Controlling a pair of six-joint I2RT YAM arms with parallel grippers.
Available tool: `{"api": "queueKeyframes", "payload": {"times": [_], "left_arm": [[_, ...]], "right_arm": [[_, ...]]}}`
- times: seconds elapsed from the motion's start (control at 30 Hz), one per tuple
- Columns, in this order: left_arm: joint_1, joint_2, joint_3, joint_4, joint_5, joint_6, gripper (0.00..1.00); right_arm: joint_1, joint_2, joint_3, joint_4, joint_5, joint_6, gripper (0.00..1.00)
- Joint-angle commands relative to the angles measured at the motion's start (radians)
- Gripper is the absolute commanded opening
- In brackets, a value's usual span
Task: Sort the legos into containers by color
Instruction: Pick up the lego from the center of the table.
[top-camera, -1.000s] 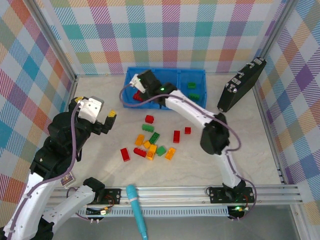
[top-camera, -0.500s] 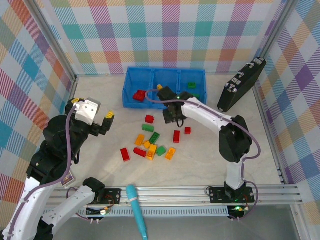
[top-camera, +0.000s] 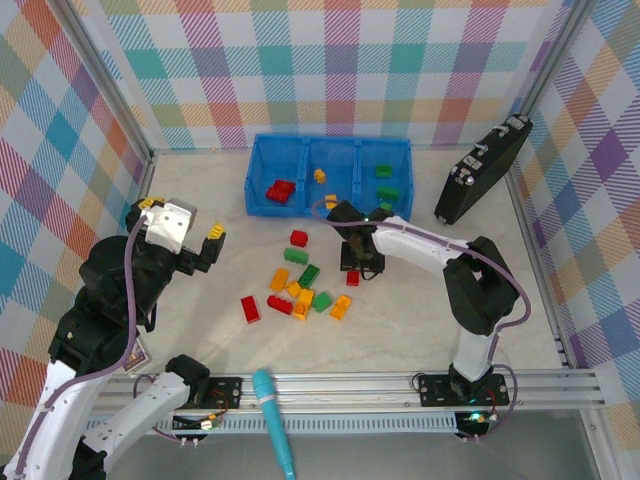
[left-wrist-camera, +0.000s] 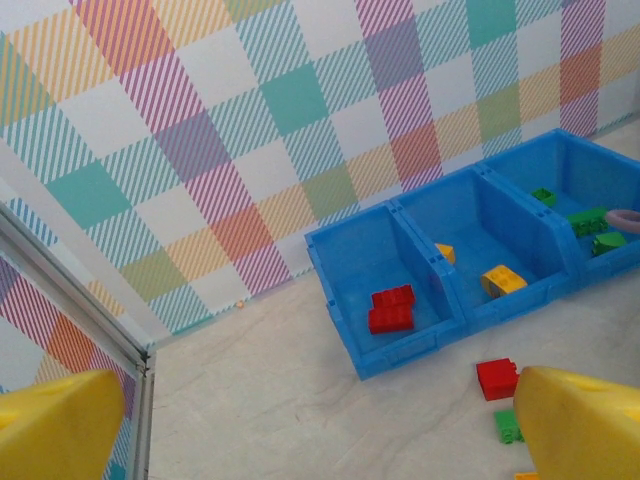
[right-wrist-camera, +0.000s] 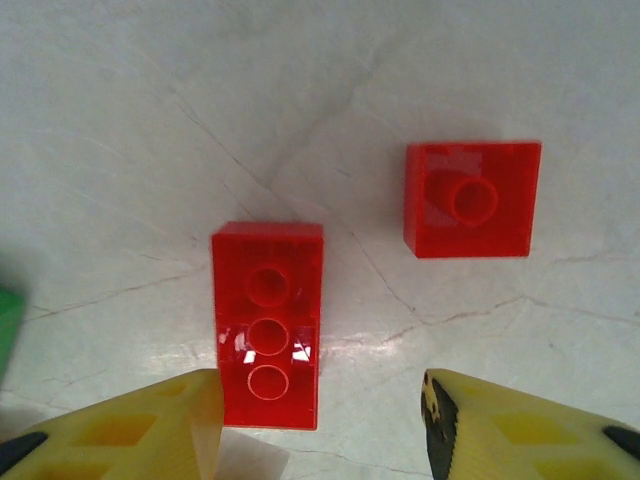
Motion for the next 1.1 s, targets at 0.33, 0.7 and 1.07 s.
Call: {"api": "queueKeyframes", "payload": {"times": [0.33, 0.7, 1.07], "left_arm": [[-0.002, -0.006, 0.015, -0.001, -0.001, 0.0, 1.0], [-0.002, -0.009, 0.007, 0.007, 0.001, 0.001, 1.0], [-0.002, -0.003, 0.01, 0.003, 0.0, 0.0, 1.0]], "right_arm": [[0.007, 0.035, -0.045, 0.132, -0.07, 0.069, 0.56], [0.008, 0.086, -0.056, 0.126, -0.032, 0.024, 0.51], [0.009, 0.133, -0.022, 0.121, -0.016, -0.066, 0.28]]}}
